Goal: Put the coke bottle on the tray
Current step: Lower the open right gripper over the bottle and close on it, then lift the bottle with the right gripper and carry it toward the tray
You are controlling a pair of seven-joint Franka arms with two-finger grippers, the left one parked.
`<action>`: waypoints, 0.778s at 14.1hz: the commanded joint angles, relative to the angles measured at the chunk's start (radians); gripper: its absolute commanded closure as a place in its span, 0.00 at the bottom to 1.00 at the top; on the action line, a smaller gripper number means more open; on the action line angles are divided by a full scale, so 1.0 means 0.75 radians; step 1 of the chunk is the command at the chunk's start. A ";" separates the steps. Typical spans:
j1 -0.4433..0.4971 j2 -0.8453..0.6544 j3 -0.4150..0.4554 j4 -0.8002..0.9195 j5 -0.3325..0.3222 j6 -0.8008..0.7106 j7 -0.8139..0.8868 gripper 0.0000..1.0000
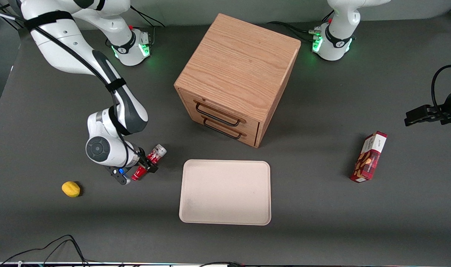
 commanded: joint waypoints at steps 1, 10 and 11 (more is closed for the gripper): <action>0.003 0.016 0.001 -0.067 -0.039 0.116 0.060 0.00; 0.005 0.030 0.003 -0.123 -0.117 0.214 0.058 1.00; 0.005 0.018 0.005 -0.116 -0.117 0.208 0.052 1.00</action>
